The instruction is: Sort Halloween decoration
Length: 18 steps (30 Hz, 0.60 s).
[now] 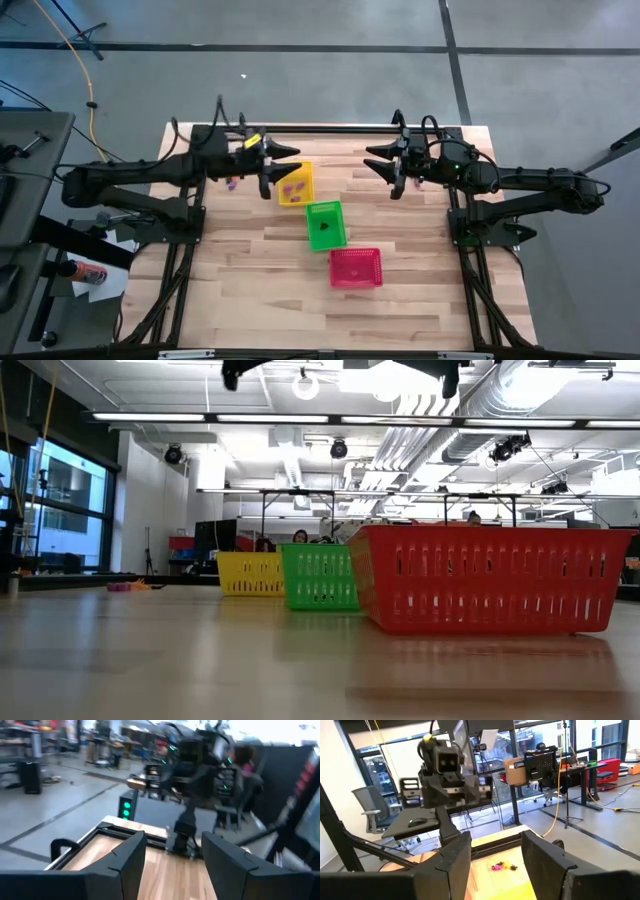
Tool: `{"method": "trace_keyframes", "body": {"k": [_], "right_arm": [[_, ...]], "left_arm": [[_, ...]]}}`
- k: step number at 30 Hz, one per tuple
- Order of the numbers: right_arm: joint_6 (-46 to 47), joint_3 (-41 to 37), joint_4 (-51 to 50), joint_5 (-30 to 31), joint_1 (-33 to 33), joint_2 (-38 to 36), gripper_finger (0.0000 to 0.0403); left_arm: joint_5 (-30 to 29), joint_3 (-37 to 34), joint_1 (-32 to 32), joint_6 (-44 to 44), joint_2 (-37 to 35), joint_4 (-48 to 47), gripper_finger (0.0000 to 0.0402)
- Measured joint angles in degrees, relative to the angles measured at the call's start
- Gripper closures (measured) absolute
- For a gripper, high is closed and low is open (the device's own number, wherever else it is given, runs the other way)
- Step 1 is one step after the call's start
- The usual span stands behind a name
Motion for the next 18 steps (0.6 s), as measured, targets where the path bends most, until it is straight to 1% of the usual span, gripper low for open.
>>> {"method": "trace_keyframes", "body": {"k": [4,8,14,18], "right_arm": [[-0.4,0.0,0.0,-0.2,0.0,0.0,0.0234],[-0.4,0.0,0.0,-0.2,0.0,0.0,0.0234],[-0.3,0.0,0.0,-0.2,0.0,0.0,0.0234],[0.1,0.0,0.0,-0.2,0.0,0.0,0.0234]], "left_arm": [[-3.9,-6.4,-0.4,-4.7,-2.9,4.4,0.0220],[-4.4,-8.3,-0.4,-5.7,-4.5,5.8,0.0220],[-4.5,-8.3,-0.4,0.4,-4.6,5.3,0.0220],[-4.6,-8.3,-0.4,2.0,-4.6,5.2,0.0220]]}}
